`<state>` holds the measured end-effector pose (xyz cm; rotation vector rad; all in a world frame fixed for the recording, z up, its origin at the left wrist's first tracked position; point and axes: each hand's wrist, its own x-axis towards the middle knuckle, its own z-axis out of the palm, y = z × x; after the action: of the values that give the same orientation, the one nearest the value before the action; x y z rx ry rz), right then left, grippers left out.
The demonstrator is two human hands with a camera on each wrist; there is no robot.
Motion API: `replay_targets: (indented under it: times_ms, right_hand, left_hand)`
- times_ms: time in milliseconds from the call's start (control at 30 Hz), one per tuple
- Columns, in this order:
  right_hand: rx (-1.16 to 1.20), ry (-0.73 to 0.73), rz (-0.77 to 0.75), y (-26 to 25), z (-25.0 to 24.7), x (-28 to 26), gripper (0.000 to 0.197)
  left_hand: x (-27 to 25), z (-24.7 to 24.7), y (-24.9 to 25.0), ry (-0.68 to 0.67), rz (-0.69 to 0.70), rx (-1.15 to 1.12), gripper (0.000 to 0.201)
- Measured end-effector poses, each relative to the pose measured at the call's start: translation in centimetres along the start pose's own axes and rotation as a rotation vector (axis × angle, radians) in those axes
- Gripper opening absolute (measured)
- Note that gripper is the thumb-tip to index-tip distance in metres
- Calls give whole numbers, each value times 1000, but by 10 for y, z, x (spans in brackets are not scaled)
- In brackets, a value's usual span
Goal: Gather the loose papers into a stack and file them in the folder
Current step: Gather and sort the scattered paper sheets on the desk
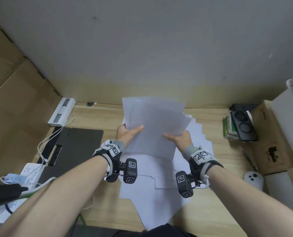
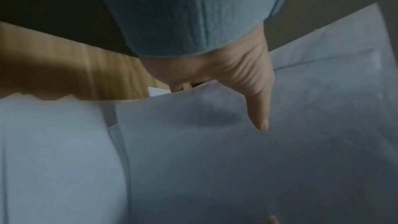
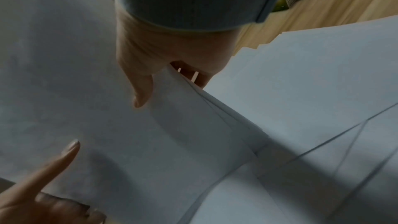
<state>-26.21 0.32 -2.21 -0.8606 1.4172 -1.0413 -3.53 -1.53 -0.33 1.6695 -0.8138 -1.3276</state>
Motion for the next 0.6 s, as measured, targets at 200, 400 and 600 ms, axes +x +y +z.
replay_targets:
  times_ms: [200,400,600]
  right_hand:
    - [15,-19,50,8,4,-9,26]
    - [8,-36,41,-2,4,-3,24]
    - [-10,-28,51,17,6,-9,23]
  left_hand:
    - [-19,6,-15,3,-8,1,20]
    - [-23,3,-14,49,36,-43,23]
    - [-30,2,-40,2,52,23,38]
